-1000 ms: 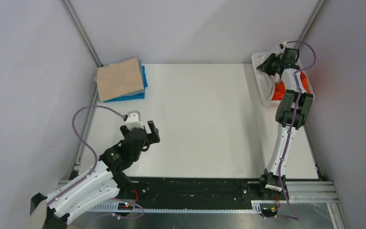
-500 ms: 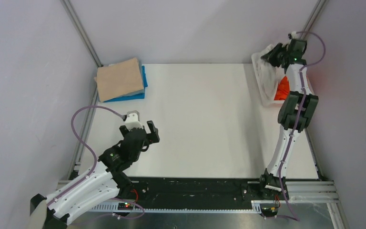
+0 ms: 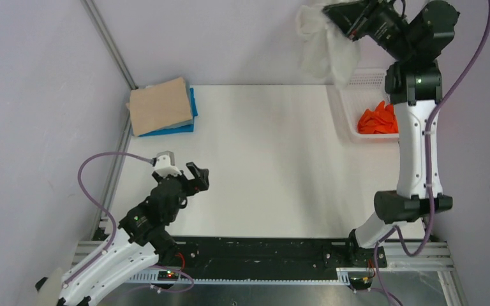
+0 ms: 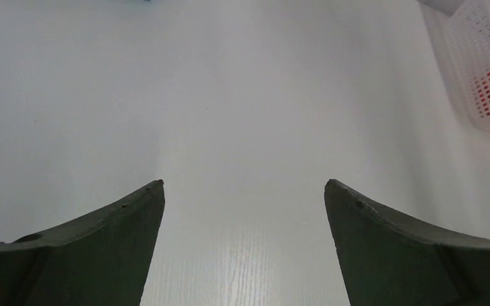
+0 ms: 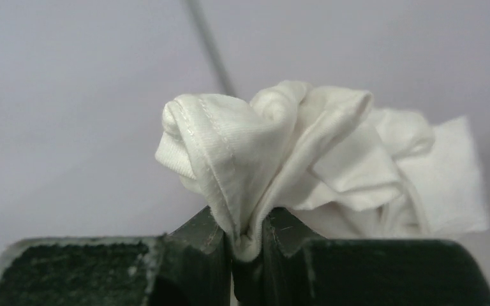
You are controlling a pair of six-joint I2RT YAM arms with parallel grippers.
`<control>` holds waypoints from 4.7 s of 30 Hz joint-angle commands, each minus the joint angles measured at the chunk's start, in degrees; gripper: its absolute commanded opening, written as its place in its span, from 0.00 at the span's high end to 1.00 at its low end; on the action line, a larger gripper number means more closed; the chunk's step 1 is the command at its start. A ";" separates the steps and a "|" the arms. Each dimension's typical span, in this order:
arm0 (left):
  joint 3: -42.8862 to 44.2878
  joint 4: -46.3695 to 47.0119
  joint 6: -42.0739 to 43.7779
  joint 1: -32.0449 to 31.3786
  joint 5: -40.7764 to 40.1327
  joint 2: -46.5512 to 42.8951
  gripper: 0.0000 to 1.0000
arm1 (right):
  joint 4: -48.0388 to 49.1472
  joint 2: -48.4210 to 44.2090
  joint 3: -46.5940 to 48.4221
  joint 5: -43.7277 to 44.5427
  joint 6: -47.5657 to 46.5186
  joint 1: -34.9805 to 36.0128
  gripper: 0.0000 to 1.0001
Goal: Fold and stack the t-shirts
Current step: Move the tshirt to the center of the board, then flatten out the tshirt
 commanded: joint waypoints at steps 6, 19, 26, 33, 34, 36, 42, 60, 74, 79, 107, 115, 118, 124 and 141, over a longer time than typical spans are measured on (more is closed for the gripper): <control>-0.56 -5.64 -6.91 -0.15 0.27 -5.70 0.02 | -5.50 -12.33 -21.00 11.06 -2.66 20.93 0.96; -0.96 -15.75 -15.76 -0.08 0.90 -1.12 0.02 | 3.17 -5.63 -64.15 45.57 2.15 36.66 0.05; 1.75 -14.66 -16.32 -0.82 4.97 8.28 0.02 | -8.70 -16.05 -66.17 64.25 2.22 38.36 0.01; -0.26 0.59 -14.01 -6.33 16.37 16.54 0.02 | -8.17 -32.77 -82.98 58.40 4.32 40.00 0.01; -0.75 3.37 -13.98 -7.30 17.40 17.25 0.02 | -6.82 -35.87 -87.16 55.35 4.58 40.10 0.01; -1.00 6.35 -14.00 -8.24 18.71 19.43 0.01 | -4.61 -39.95 -92.61 50.95 5.15 40.29 0.02; 0.26 11.81 -13.18 -9.38 20.62 28.77 0.13 | -1.66 -47.13 -100.99 47.05 7.27 40.60 0.02; 6.18 17.79 -14.85 -9.56 18.91 51.01 0.57 | 1.63 -38.19 -102.36 44.28 2.77 41.84 0.11; 2.29 15.58 -15.87 -9.47 4.62 37.79 1.00 | 11.60 -23.69 -99.71 47.94 2.37 42.98 0.93; 2.71 7.75 -14.63 -9.35 -5.94 24.77 1.00 | 4.98 -33.11 -96.68 49.81 4.15 40.80 1.00; 41.96 1.61 10.57 7.75 0.87 21.80 1.00 | -1.97 -43.46 -59.78 27.03 -4.52 18.31 1.00; 70.44 -0.25 17.62 18.53 12.03 45.52 1.00 | -1.88 -21.38 -35.59 24.53 -4.12 11.15 1.00; 81.77 -2.12 21.85 18.74 13.31 47.84 1.00 | -1.00 -21.72 -32.32 28.40 -4.08 11.03 1.00; 83.46 -3.34 24.32 18.74 14.46 45.79 1.00 | 0.02 -29.00 -38.48 33.73 -4.19 10.01 1.00; 5.95 -1.86 -9.73 1.44 17.28 24.60 0.82 | -24.43 -51.30 -91.81 30.65 3.37 6.83 0.93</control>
